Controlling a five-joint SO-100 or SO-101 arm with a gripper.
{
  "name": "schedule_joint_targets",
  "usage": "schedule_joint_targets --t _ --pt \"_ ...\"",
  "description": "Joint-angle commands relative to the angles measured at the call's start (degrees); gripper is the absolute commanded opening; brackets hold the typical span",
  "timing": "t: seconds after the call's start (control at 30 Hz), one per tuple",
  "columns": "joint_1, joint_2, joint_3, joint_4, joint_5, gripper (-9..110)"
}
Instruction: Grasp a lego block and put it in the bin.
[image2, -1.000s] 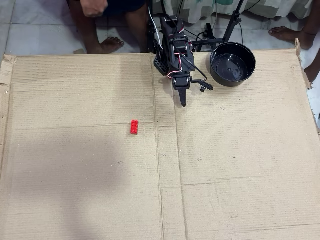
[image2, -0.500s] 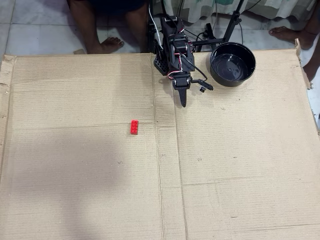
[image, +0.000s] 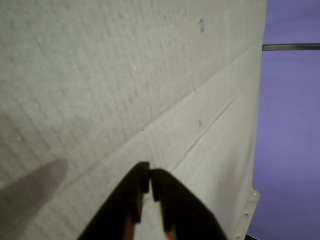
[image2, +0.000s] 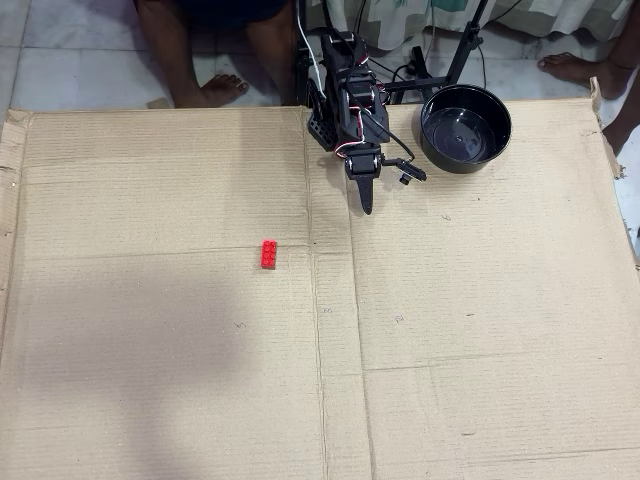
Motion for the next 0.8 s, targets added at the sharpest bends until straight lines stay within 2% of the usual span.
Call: schedule_joint_targets --t 0.0,0.77 --pt "0.35 0.70 0.79 0.00 -0.09 0" --pt "0.44 0.70 0.79 0.00 0.70 1"
